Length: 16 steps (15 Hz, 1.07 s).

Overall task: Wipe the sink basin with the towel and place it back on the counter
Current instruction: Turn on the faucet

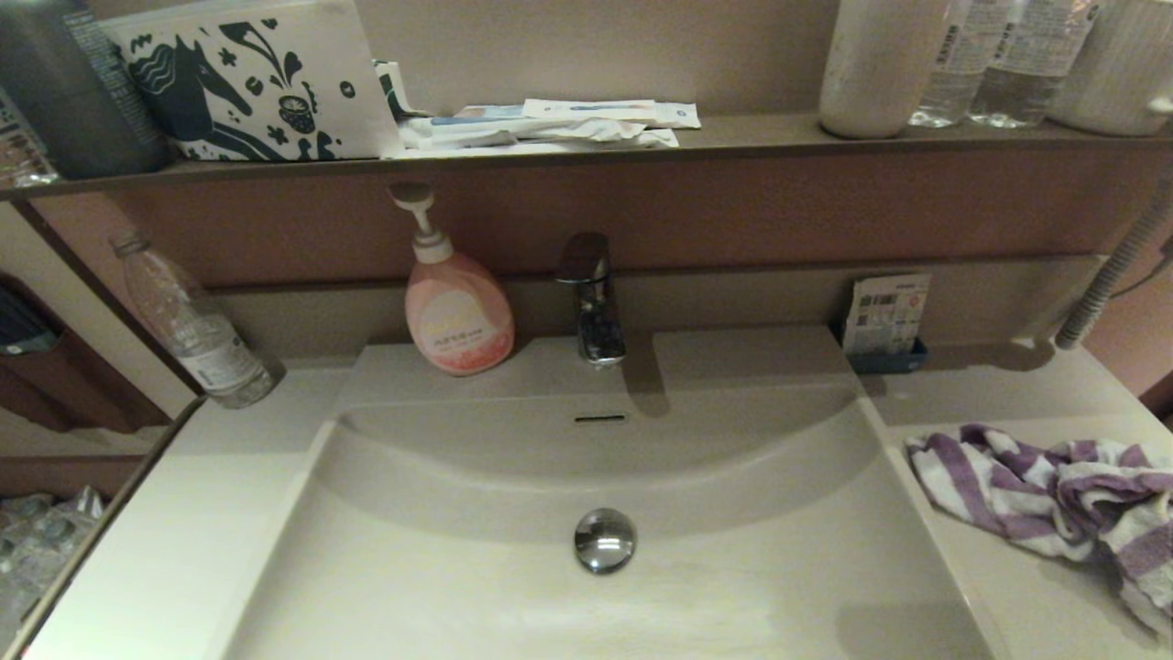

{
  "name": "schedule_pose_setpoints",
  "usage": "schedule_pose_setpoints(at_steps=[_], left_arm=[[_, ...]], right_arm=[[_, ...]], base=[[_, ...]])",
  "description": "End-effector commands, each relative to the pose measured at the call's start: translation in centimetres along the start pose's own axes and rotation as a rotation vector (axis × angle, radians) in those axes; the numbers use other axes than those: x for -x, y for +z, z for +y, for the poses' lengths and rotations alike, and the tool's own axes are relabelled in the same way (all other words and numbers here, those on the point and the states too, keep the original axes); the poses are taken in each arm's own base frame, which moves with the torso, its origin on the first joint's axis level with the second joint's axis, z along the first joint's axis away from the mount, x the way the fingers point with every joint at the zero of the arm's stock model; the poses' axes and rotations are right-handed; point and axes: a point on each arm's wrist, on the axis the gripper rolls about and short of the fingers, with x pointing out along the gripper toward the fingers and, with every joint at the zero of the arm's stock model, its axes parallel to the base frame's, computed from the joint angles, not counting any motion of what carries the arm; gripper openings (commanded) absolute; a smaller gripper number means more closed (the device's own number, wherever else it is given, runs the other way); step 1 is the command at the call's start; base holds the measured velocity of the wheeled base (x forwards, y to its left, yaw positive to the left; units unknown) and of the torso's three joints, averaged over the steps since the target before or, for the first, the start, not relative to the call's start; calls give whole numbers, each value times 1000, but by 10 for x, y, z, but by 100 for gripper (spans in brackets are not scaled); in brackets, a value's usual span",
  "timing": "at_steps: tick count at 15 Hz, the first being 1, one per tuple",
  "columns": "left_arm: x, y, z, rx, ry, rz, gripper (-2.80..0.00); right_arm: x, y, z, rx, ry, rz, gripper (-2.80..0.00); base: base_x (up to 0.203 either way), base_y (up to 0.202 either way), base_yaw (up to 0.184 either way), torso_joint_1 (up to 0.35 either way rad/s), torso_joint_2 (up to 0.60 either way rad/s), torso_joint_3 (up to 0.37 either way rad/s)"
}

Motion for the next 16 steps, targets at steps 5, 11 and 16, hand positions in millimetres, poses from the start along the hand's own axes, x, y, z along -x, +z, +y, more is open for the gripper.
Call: schedule_pose_setpoints(at_steps=[5, 11, 16], left_arm=[[0, 0, 0, -3, 0, 0, -280], [0, 0, 0, 3, 1, -2, -280], [6, 22, -1, 30, 19, -79, -280]], right_arm=[[0, 0, 0, 0, 0, 0, -280], [0, 0, 0, 0, 0, 0, -280], [0, 0, 0, 0, 0, 0, -280]], base=[[0, 0, 0, 0, 0, 0], [0, 0, 0, 0, 0, 0], [0, 0, 0, 0, 0, 0]])
